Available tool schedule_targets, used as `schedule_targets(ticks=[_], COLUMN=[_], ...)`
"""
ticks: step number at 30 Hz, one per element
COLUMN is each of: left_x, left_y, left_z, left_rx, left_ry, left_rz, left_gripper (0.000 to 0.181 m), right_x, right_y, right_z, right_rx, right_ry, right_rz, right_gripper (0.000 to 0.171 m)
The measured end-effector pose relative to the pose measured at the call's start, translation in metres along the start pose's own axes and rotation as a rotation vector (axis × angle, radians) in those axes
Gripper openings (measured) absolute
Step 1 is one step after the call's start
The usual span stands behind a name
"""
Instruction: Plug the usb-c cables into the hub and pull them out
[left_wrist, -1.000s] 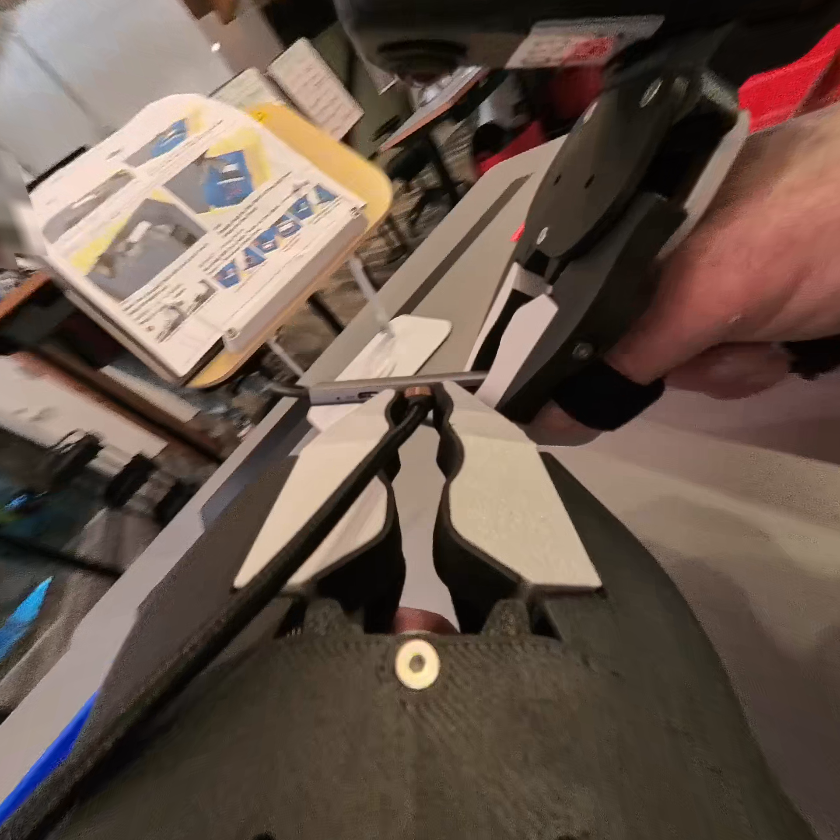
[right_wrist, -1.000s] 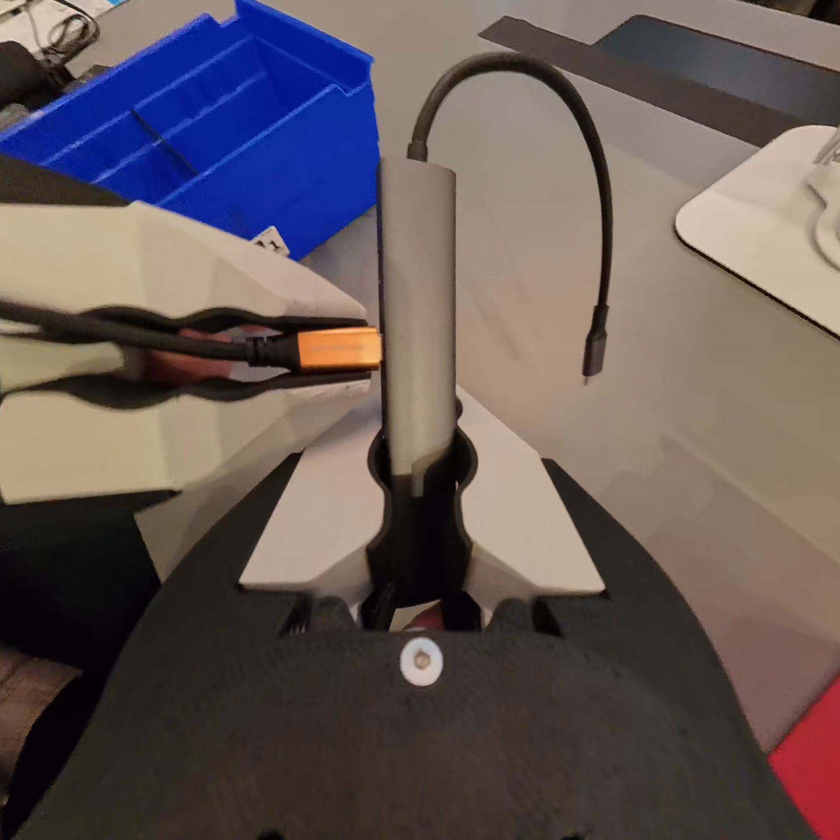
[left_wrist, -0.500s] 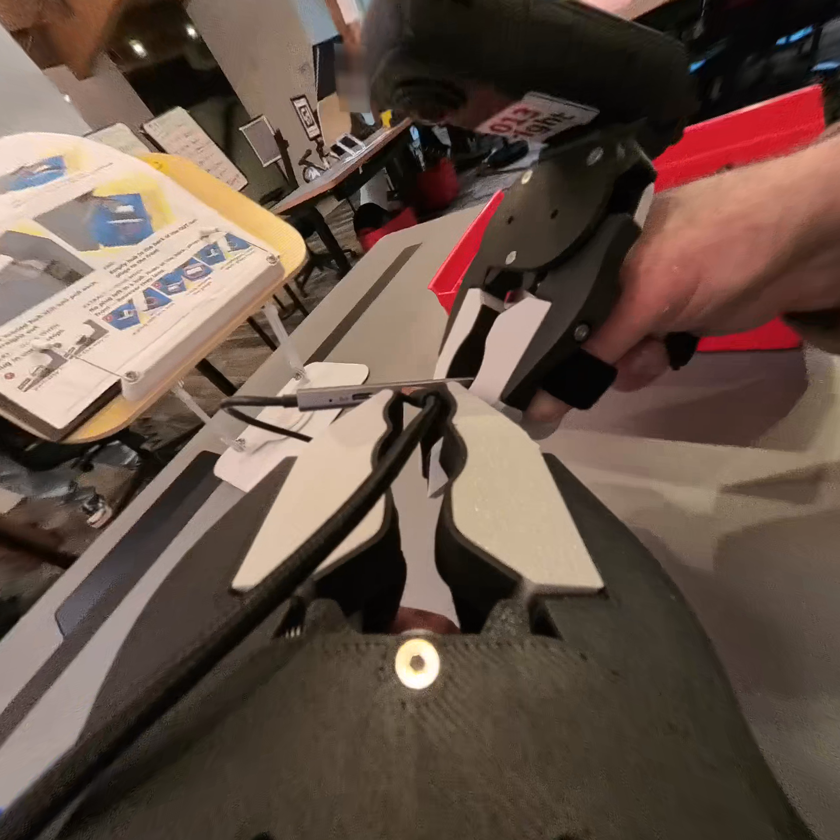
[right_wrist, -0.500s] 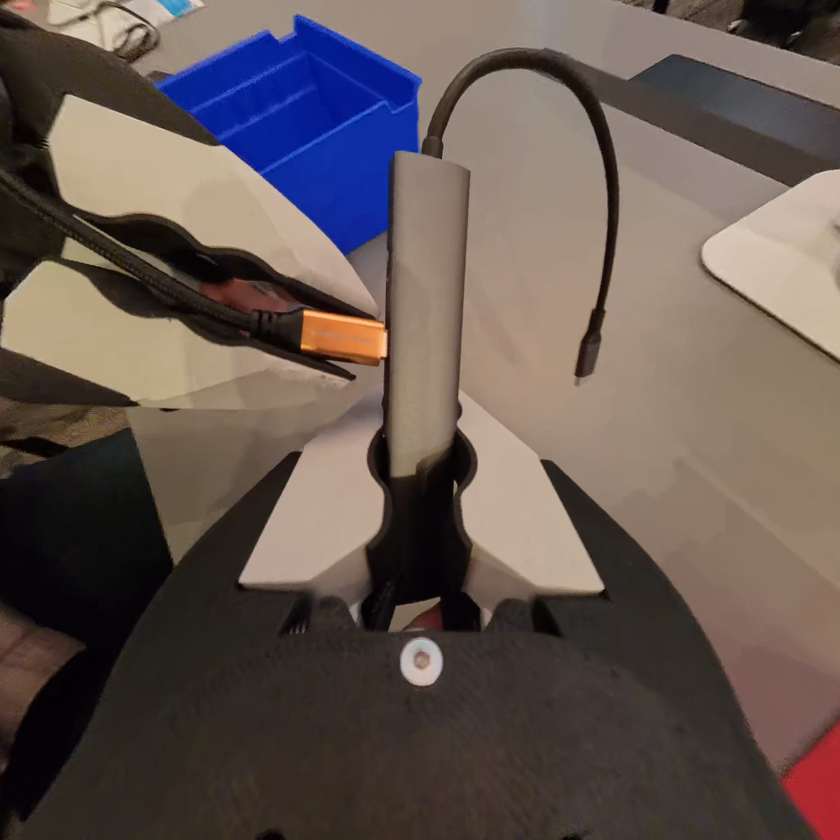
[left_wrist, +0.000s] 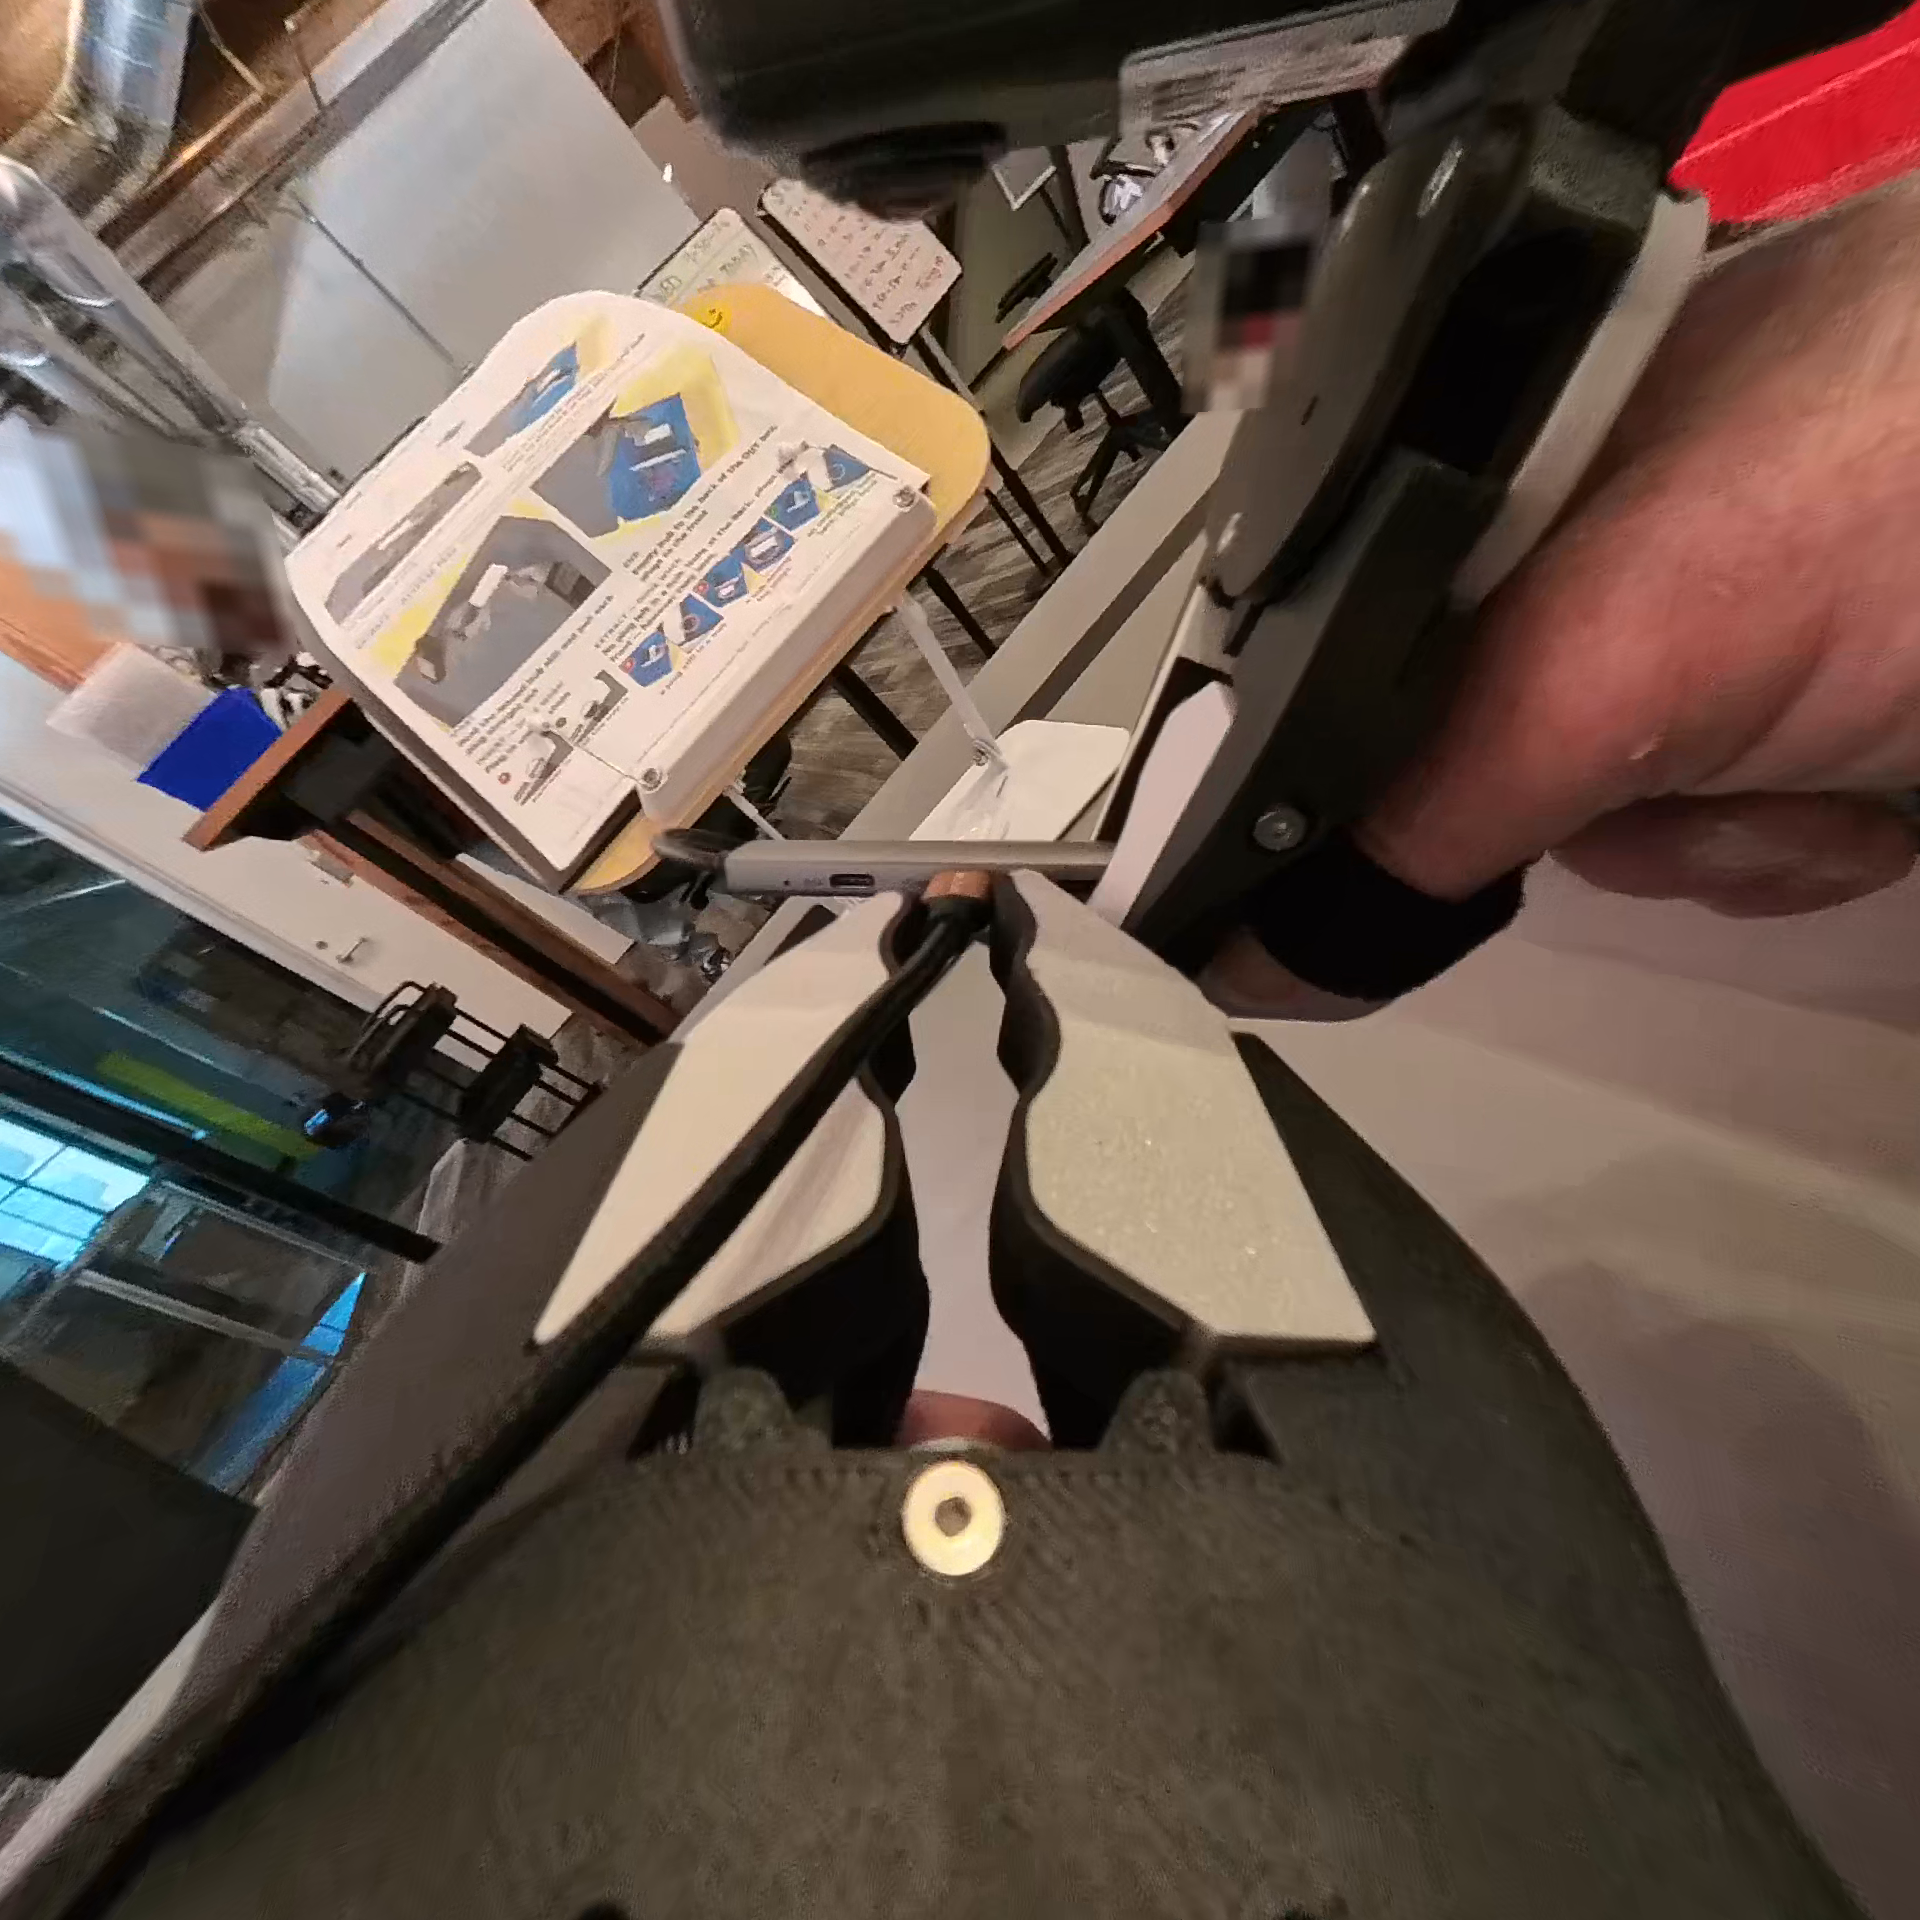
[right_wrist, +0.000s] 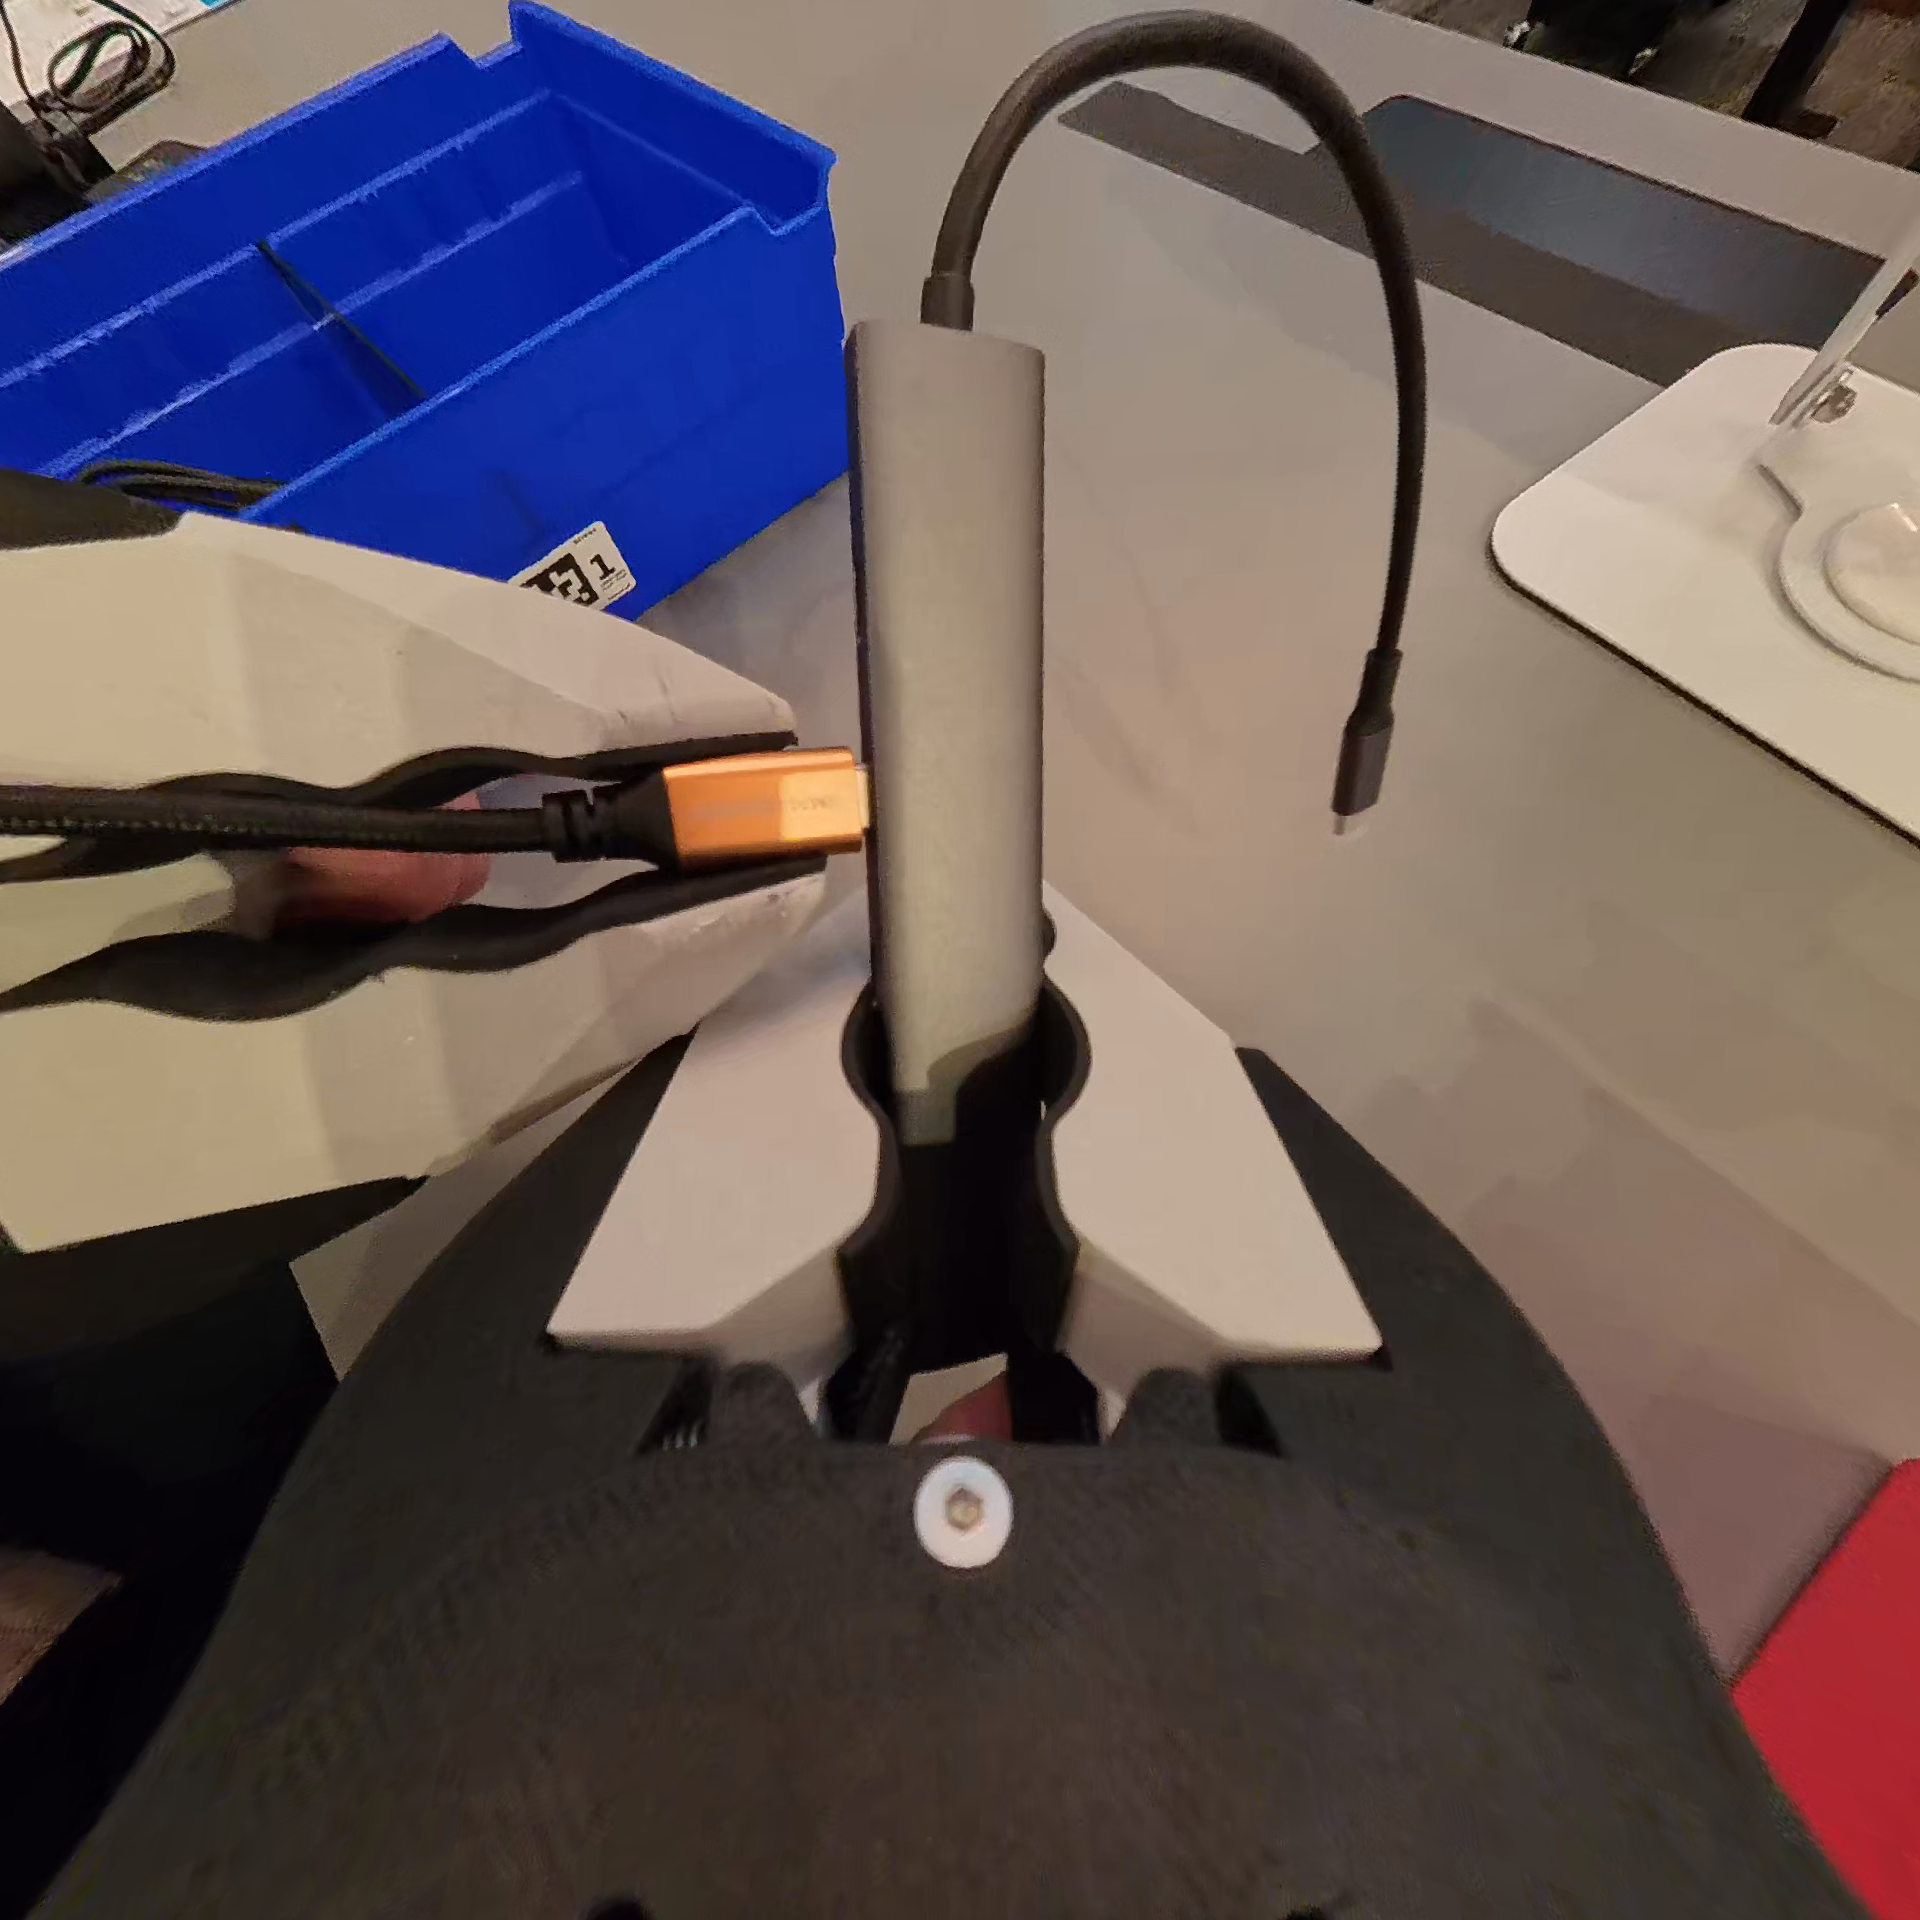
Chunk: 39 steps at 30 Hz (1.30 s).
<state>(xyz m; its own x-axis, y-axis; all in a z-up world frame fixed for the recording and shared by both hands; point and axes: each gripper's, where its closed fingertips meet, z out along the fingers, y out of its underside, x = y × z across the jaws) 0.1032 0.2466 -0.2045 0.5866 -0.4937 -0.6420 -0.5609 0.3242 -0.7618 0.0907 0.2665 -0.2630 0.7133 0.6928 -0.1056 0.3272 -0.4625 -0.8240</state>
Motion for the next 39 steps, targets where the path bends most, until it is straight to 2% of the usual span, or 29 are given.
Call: schedule_targets(ticks=[5, 9, 13, 17, 23, 27, 33, 35, 39], left_x=[-0.003, -0.005, -0.003, -0.005, -0.004, -0.006, -0.003, -0.004, -0.005], left_y=[-0.002, -0.003, -0.003, -0.01, -0.012, -0.015, -0.017, -0.017, -0.015], left_z=[-0.001, -0.002, -0.001, -0.003, -0.006, -0.004, -0.002, -0.001, 0.0], left_rx=[0.038, 0.012, 0.018, 0.117, 0.173, 0.173, 0.162, 0.157, 0.14], left_ry=[0.02, -0.038, -0.018, 0.123, 0.264, 0.176, 0.178, 0.177, 0.177], left_rz=[-0.094, -0.056, -0.038, -0.092, -0.107, -0.05, -0.041, -0.052, -0.055], left_gripper=[0.012, 0.012, 0.012, 0.012, 0.012, 0.014, 0.02, 0.013, 0.013], right_x=[-0.002, -0.001, -0.003, -0.006, -0.008, -0.005, -0.006, -0.006, -0.005], right_y=[-0.004, -0.004, -0.003, -0.009, -0.009, -0.013, -0.008, -0.009, -0.009], right_z=[-0.002, -0.003, -0.003, -0.008, -0.009, -0.011, -0.009, -0.01, -0.009], right_rx=[0.014, 0.008, 0.012, 0.035, 0.04, 0.044, 0.017, 0.018, 0.02], right_ry=[-0.007, 0.009, -0.016, -0.049, -0.057, -0.047, -0.037, -0.031, -0.028], right_rz=[0.017, 0.007, 0.028, -0.005, -0.048, -0.047, -0.06, -0.064, -0.058], right_gripper=[0.013, 0.013, 0.013, 0.014, 0.013, 0.013, 0.013, 0.013, 0.013])
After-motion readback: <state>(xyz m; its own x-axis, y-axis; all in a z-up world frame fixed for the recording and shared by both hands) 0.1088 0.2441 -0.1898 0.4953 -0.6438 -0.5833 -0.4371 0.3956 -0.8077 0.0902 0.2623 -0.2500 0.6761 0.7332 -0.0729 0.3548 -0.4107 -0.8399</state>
